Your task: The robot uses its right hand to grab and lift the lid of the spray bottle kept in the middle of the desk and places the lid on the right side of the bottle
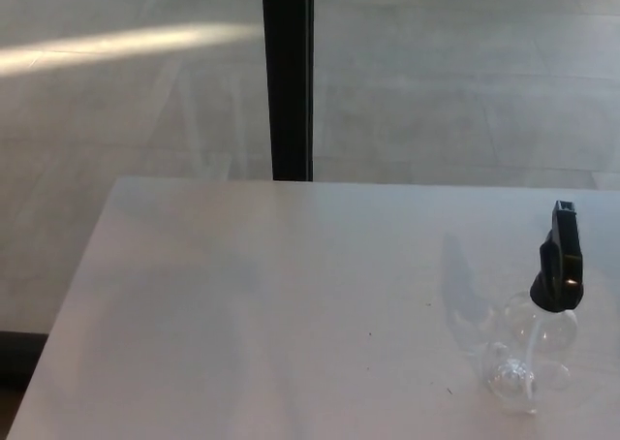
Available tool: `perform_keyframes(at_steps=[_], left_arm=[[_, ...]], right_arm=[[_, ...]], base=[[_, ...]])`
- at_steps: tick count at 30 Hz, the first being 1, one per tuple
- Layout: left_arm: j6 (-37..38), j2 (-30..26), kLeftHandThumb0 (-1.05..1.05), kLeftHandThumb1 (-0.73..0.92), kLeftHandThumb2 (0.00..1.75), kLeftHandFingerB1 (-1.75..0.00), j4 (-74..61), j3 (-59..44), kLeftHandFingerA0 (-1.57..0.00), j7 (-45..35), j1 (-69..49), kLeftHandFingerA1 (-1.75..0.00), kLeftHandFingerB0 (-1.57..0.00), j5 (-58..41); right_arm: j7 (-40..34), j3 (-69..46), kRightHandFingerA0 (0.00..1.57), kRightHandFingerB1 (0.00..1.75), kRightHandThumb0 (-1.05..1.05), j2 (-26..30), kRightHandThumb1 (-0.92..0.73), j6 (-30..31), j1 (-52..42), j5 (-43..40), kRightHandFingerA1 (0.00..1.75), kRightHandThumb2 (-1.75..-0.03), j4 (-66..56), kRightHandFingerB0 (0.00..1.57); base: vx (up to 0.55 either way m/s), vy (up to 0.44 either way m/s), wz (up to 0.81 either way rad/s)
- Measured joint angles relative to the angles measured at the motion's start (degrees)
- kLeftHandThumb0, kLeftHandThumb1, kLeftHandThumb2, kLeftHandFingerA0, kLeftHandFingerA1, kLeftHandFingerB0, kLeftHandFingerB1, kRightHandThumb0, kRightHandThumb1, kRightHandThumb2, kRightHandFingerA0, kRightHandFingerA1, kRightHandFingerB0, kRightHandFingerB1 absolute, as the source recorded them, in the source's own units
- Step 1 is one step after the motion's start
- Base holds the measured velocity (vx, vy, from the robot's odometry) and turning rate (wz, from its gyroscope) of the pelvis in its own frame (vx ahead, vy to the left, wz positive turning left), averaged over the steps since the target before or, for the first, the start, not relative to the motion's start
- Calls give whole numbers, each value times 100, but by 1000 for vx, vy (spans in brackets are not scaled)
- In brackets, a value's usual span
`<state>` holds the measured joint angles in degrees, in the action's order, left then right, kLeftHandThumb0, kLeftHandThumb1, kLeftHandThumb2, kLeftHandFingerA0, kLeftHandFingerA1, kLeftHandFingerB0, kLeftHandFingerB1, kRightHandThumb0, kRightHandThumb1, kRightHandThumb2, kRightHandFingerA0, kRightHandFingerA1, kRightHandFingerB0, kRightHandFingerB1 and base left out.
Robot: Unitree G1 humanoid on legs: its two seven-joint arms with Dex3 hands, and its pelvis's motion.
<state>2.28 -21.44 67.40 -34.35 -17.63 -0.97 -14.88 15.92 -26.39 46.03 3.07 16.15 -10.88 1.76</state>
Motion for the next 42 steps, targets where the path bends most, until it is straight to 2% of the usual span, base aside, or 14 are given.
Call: perform_keyframes(at_steps=[5, 6, 8, 12, 21, 22, 24, 25, 29, 30, 33, 35, 36, 42], left_arm=[[2, -20, -65, 71, 61, -38, 1, 6, -52, -14, -16, -52, -39, -11], [2, -22, -65, 56, 94, -52, 3, 7, -47, -14, -17, -62, -33, -14], [9, -23, -65, 71, 61, -39, 2, 12, -54, -14, -22, -54, -41, -19], [32, -28, -65, 72, 61, -39, 5, 19, -52, -16, -31, -54, -41, -39], [37, -28, -66, 71, 61, -39, 40, 31, -52, -21, -43, -55, -40, -111], [37, -28, -66, 55, 94, -52, 38, 33, -46, -22, -45, -63, -33, -114], [39, -29, -67, 71, 61, -38, 39, 51, -53, -27, -50, -54, -40, -122], [41, -29, -69, 55, 94, -51, 44, 59, -49, -29, -49, -63, -33, -125], [60, -62, -71, 58, 95, -52, 94, 91, -48, -30, -51, -63, -34, -133], [69, -69, -68, 71, 61, -38, 95, 106, -54, -32, -56, -54, -40, -135], [99, -81, -69, 57, 95, -52, 95, 130, -49, -45, -63, -63, -35, -140], [109, -86, -68, 73, 61, -38, 95, 138, -52, -47, -69, -53, -40, -143], [116, -87, -68, 72, 62, -38, 94, 144, -53, -50, -73, -53, -40, -144], [132, -92, -66, 72, 61, -38, 93, 172, -51, -62, -81, -53, -40, -158]], right_arm=[[391, 999, 3, 48, -33, 325, -30, -109, 393, 258, 52, -89, -134, 0], [459, 1147, 3, 48, -34, 354, -30, -153, 438, 300, 52, -89, -134, 0], [627, 1502, 3, 48, -35, 416, -28, -278, 539, 433, 52, -88, -115, 0], [877, 2031, 15, 27, -58, 468, -51, -567, 714, 675, 35, -55, 81, 20], [1078, 2558, 18, 28, -56, 448, -55, -1272, 891, 993, 31, -58, 644, 17], [1088, 2583, 16, 29, -57, 448, -57, -1309, 903, 1019, 33, -58, 659, 14], [1123, 2722, 17, 29, -57, 449, -57, -1479, 977, 1165, 34, -58, 688, 14], [1138, 2790, 16, 29, -59, 449, -59, -1566, 1030, 1244, 34, -59, 694, 14], [1210, 2974, 16, 29, -58, 450, -60, -1833, 1244, 1514, 35, -59, 642, 14], [1231, 3018, 16, 28, -59, 450, -59, -1884, 1298, 1577, 35, -59, 600, 14], [1284, 3081, 16, 28, -55, 450, -57, -1954, 1394, 1726, 36, -59, 383, 14], [1326, 3095, 18, 28, -51, 449, -53, -1972, 1409, 1790, 37, -57, 196, 17], [1348, 3106, 7, 51, -29, 449, -35, -1980, 1415, 1825, 53, -91, 88, 6], [1461, 3188, 11, 51, -27, 450, -33, -2165, 1382, 2039, 54, -90, -297, 9]], base=[[0, 0, 0], [0, 0, 0], [0, 0, 0], [0, 0, 0], [0, 0, 0], [0, 0, 0], [0, 0, 0], [0, 0, 0], [0, 0, 0], [0, 0, 0], [0, 0, 0], [0, 0, 0], [0, 0, 0], [0, 0, 0]])
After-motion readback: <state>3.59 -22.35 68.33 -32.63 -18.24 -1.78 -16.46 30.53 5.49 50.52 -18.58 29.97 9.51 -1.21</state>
